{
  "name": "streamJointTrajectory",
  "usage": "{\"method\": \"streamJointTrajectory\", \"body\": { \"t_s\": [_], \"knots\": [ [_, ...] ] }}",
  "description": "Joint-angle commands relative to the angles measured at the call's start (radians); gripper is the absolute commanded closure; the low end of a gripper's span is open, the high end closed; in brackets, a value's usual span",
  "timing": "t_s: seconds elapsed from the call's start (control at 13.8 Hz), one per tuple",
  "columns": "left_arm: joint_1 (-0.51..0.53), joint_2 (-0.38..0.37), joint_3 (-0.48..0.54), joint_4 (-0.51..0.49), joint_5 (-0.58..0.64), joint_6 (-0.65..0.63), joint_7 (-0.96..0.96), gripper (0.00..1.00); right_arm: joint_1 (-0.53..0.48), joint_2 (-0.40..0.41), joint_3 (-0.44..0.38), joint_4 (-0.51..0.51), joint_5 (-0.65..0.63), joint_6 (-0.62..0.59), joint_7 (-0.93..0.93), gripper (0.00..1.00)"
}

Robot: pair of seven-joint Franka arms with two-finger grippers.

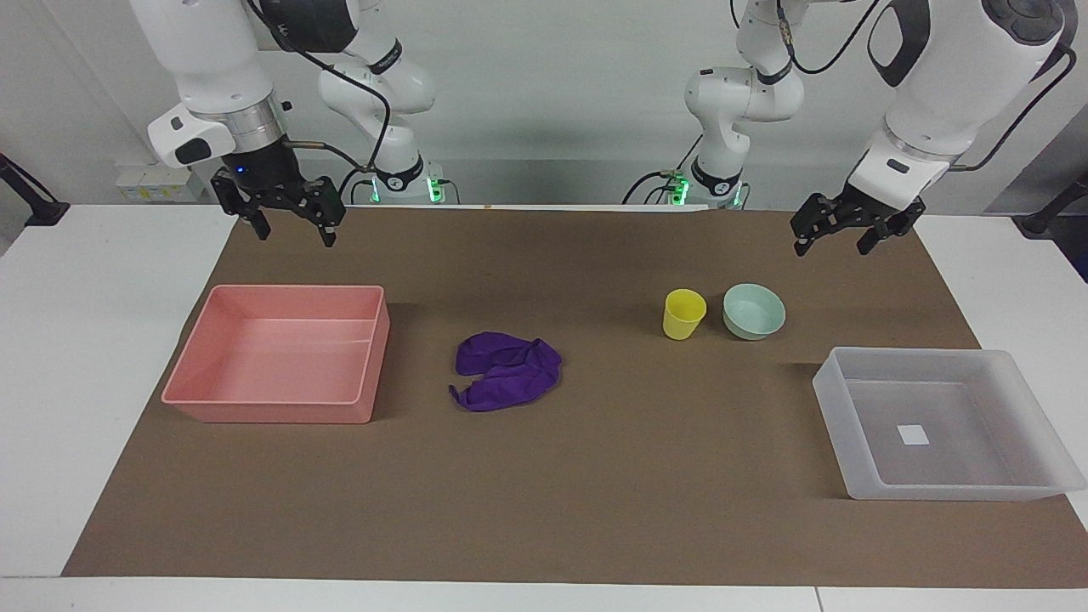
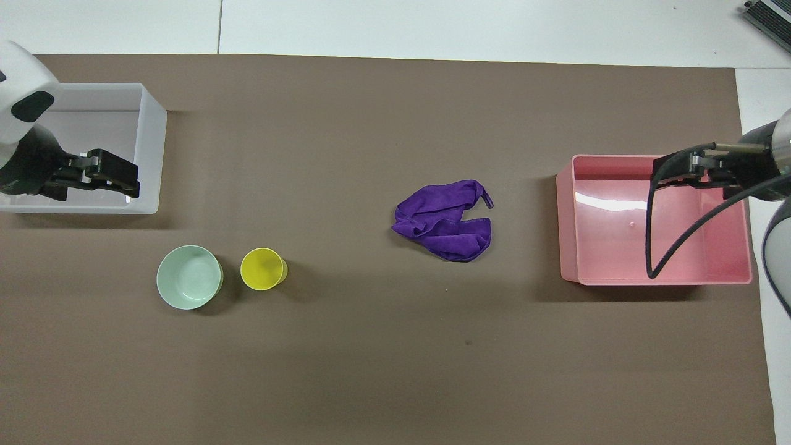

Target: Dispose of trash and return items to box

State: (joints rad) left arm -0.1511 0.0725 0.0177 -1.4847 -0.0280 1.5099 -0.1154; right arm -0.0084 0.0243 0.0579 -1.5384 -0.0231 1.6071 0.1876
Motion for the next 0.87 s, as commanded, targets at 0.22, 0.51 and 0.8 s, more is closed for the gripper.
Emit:
{"method": "streamJointTrajectory", "body": {
  "t_s": [0.22,0.51,0.8],
  "knots": [
    [0.021,-0.016,0.002,-0.005,-0.015,-0.019,0.011,0.0,-0.019,0.005,0.007,0.015,0.009,-0.027,-0.022,0.0],
    [0.021,-0.016,0.002,-0.005,-0.015,-0.02,0.002,0.0,-0.015,-0.009,0.007,-0.011,0.009,-0.029,-0.025,0.0],
    [0.022,-0.016,0.005,-0.006,-0.016,-0.022,0.013,0.0,-0.009,-0.009,0.007,-0.02,0.009,-0.013,-0.028,0.0]
  ]
}}
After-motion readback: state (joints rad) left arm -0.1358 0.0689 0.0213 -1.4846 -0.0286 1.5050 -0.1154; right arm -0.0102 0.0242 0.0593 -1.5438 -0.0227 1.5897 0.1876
